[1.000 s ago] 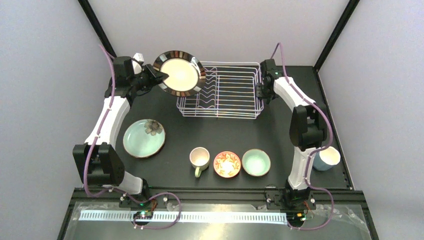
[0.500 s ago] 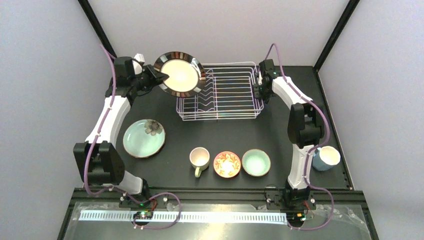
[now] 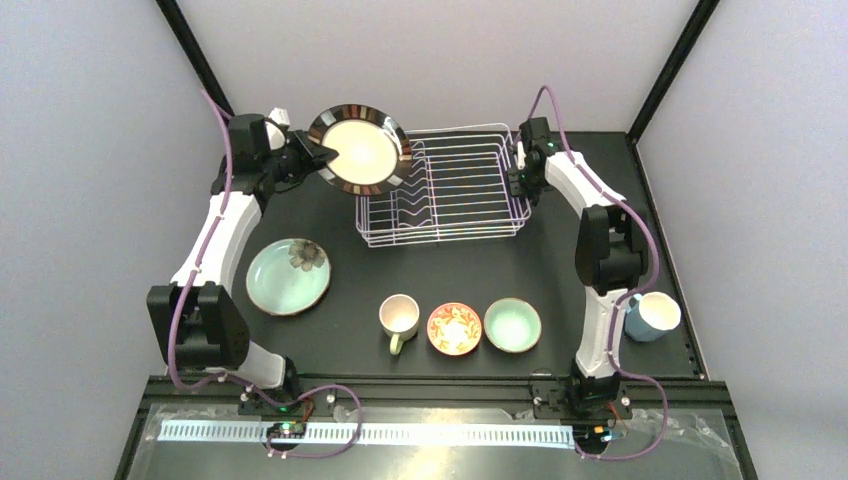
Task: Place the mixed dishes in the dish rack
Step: Move the dish rack to the center of the board.
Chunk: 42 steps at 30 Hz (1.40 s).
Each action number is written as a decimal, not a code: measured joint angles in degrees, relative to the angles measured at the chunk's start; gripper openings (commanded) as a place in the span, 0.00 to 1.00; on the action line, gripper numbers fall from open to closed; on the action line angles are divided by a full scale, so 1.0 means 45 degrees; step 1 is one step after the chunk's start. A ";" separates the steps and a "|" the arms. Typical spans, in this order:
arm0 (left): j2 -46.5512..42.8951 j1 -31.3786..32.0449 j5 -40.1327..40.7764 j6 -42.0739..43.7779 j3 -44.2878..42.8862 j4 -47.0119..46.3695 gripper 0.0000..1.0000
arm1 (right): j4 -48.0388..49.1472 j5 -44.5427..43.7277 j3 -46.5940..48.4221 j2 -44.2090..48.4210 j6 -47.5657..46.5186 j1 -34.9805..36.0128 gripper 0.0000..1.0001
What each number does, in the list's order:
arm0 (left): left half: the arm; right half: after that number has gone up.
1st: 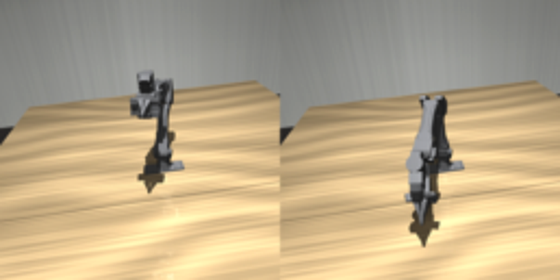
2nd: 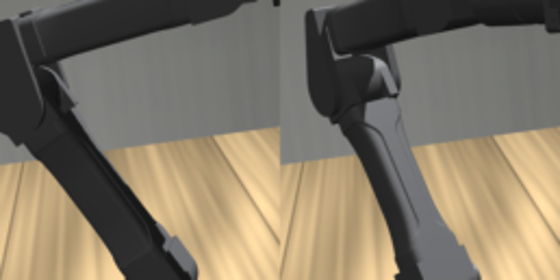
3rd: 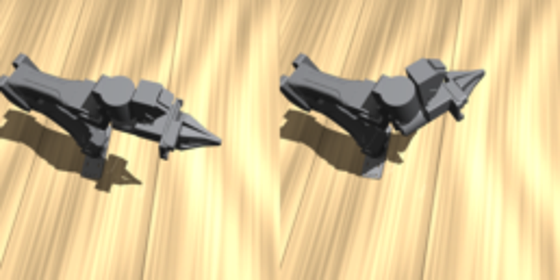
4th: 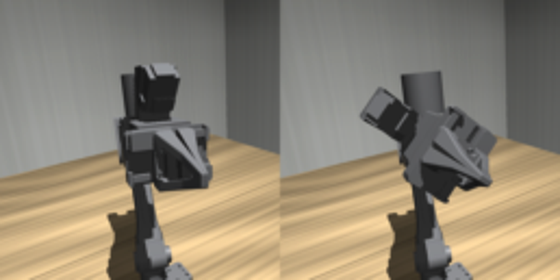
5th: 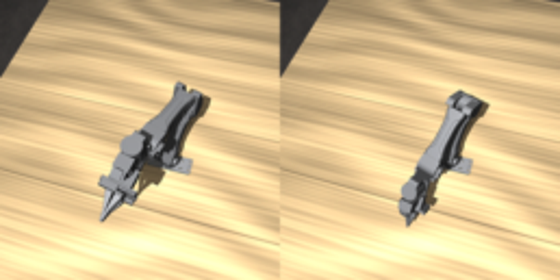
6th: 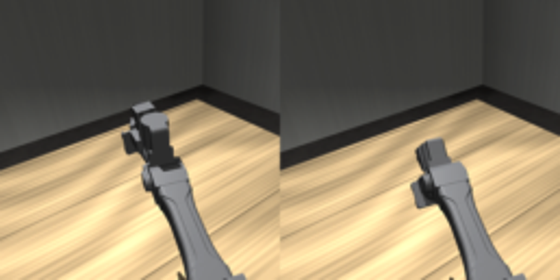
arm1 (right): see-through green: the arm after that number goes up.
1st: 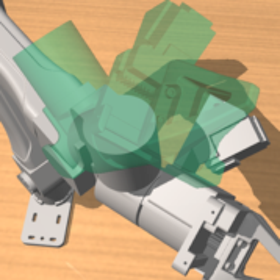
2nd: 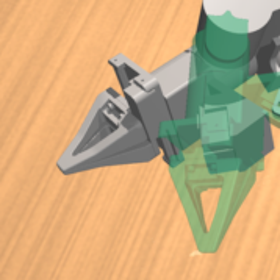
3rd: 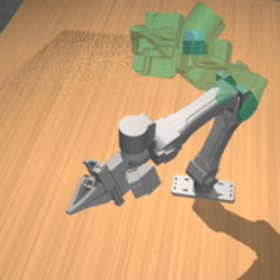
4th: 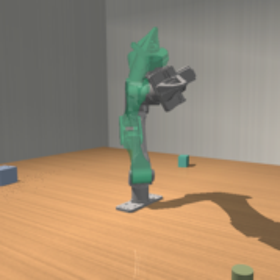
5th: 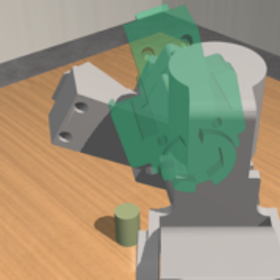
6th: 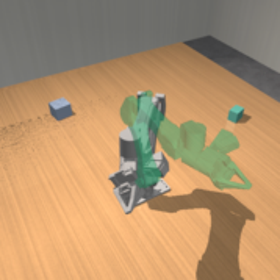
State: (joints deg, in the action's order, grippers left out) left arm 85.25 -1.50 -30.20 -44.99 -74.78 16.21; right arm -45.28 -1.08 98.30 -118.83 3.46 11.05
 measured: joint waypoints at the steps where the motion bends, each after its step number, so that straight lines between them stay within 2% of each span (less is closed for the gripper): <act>1: 0.0000 0.0000 -0.0015 0.0000 0.0029 0.0005 0.01 | -0.0024 -0.0044 0.0058 -0.0034 -0.0053 0.0000 0.19; 23: 0.0000 0.0005 0.0107 0.1127 -0.0058 0.1180 0.01 | 0.0223 0.0505 0.1219 -0.0811 -0.2283 0.0073 0.25; 30: 0.0879 0.0296 0.0374 0.1457 -0.1909 0.1535 0.01 | 0.0753 0.1433 0.1146 -0.0845 -0.2948 0.0185 0.25; 37: 0.2851 0.1409 0.1020 0.2356 -0.4828 0.2424 0.01 | 0.0491 0.2482 0.1724 -0.1141 -0.3716 0.0374 0.26; 42: 0.3463 0.1802 0.1292 0.2720 -0.5479 0.2701 0.01 | 0.0325 0.2939 0.1972 -0.1331 -0.4041 0.0466 0.29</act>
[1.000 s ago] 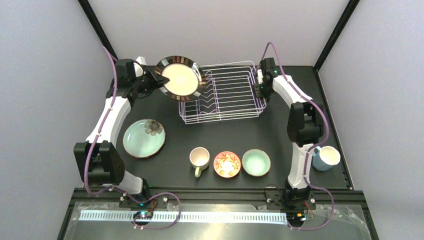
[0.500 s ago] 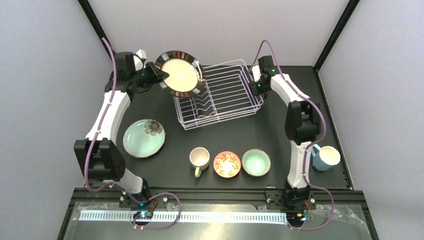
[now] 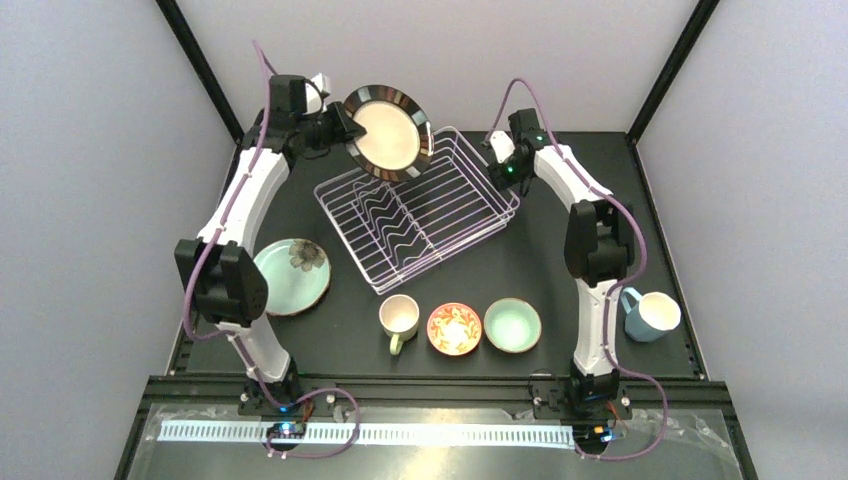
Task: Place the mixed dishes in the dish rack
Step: Move the dish rack to the center of the board.
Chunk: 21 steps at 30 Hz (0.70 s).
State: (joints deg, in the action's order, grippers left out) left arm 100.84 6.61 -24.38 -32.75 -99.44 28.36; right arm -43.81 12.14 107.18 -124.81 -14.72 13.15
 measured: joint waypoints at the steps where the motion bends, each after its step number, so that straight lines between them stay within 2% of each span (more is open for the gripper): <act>1: 0.0107 0.0058 0.0087 0.0058 -0.0044 0.0024 0.01 | -0.0015 0.0005 0.0044 -0.0039 -0.0005 0.0005 0.30; 10: 0.0937 0.0233 0.0835 0.0486 -0.0151 0.0316 0.01 | 0.0622 0.0015 -0.0117 -0.0107 0.0500 0.0015 0.37; 21: 0.1151 0.0311 0.1088 0.0811 -0.0155 0.0374 0.01 | 0.1632 -0.0588 -0.0602 0.0102 0.1413 0.0126 0.39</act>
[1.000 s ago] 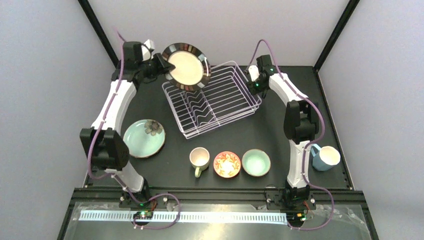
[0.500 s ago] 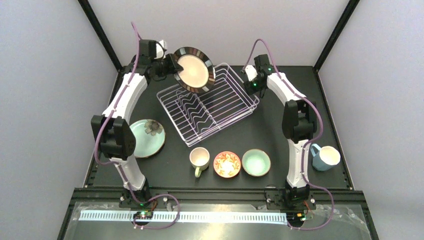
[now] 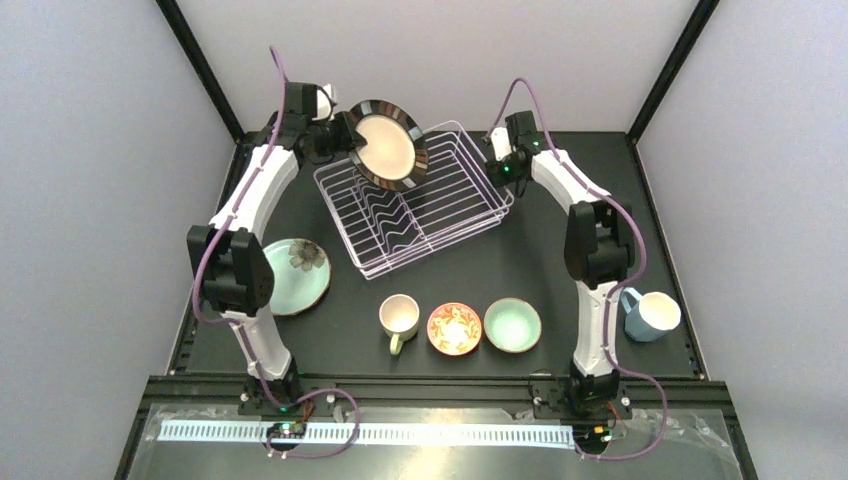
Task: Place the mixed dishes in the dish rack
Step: Move the dish rack to the center of the board.
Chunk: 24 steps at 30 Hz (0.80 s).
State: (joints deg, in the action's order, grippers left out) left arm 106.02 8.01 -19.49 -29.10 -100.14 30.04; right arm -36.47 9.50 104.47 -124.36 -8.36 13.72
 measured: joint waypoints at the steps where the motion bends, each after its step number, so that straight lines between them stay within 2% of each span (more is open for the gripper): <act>1: 0.0010 0.0000 0.0005 0.0010 0.0000 0.0000 0.01 | 0.0068 -0.0126 -0.0117 0.0083 0.0073 0.0019 0.39; 10: 0.0481 0.0005 -0.0010 0.0049 -0.0408 0.0000 0.01 | 0.1428 -0.1904 -0.1763 0.1122 0.0636 0.0345 0.40; 16: 0.0583 0.0092 -0.0019 0.0228 -0.0413 0.0049 0.01 | 0.2390 -0.2647 -0.1919 0.1481 0.0656 0.0665 0.42; 19: 0.0588 0.0141 -0.0010 0.0379 -0.0413 0.0102 0.01 | 0.2506 -0.2885 -0.1792 0.1481 0.0636 0.0797 0.52; 24: 0.0588 0.0155 0.0024 0.0685 -0.0413 0.0141 0.01 | 0.2506 -0.3298 -0.1350 0.1481 0.0529 0.1015 0.55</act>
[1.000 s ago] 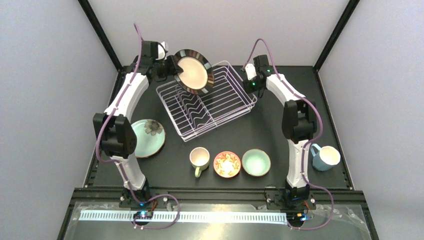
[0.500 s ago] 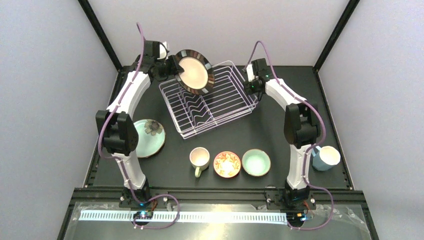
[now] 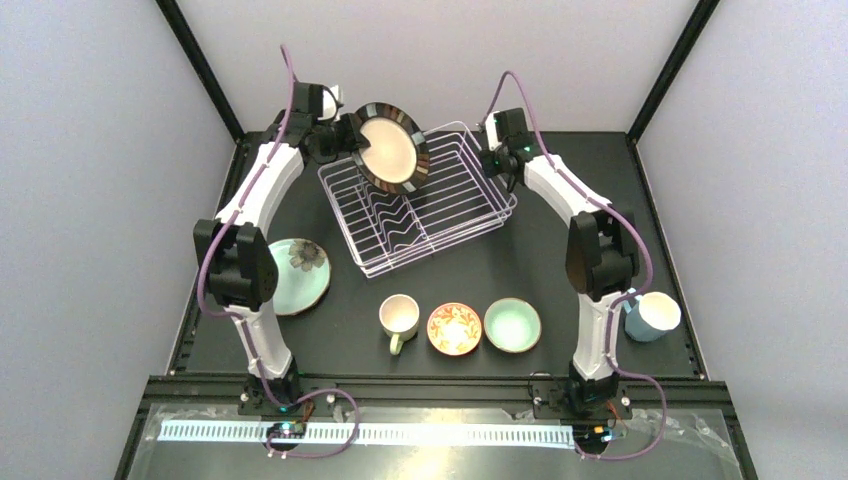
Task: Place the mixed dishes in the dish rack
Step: Move the dish rack to the center of the board, then insert the plate into the dish rack.
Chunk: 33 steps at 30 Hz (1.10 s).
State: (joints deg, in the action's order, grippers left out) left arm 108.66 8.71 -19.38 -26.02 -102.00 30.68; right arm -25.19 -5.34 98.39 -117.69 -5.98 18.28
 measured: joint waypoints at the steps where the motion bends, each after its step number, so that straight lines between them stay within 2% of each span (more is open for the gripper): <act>1: 0.0000 0.0000 0.0034 0.0063 -0.0019 0.0039 0.01 | 0.0015 -0.0053 0.0063 0.0000 -0.0019 0.0049 0.55; 11: 0.0554 0.0005 0.0466 0.0704 -0.0782 0.0243 0.01 | -0.0015 -0.0165 0.0223 0.0214 -0.0126 0.0301 0.57; 16: 0.0758 0.0189 0.1127 0.1438 -0.0947 0.0248 0.01 | 0.0534 -0.0107 -0.0369 0.1394 -0.0024 0.0345 0.57; 25: 0.0831 0.1695 0.2953 0.3453 -0.1311 -0.0034 0.01 | 0.2433 0.0277 -0.1496 0.3517 0.0641 0.0364 0.57; 33: 0.0831 0.2846 0.4289 0.5362 -0.1311 -0.0840 0.01 | 0.3823 0.0680 -0.2273 0.3954 0.1073 0.0364 0.57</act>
State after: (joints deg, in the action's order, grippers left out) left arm 112.40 21.52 -0.08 -1.89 -107.90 26.89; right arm -7.99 -2.28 88.16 -99.90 -1.15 19.92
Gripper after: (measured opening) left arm 0.155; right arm 0.569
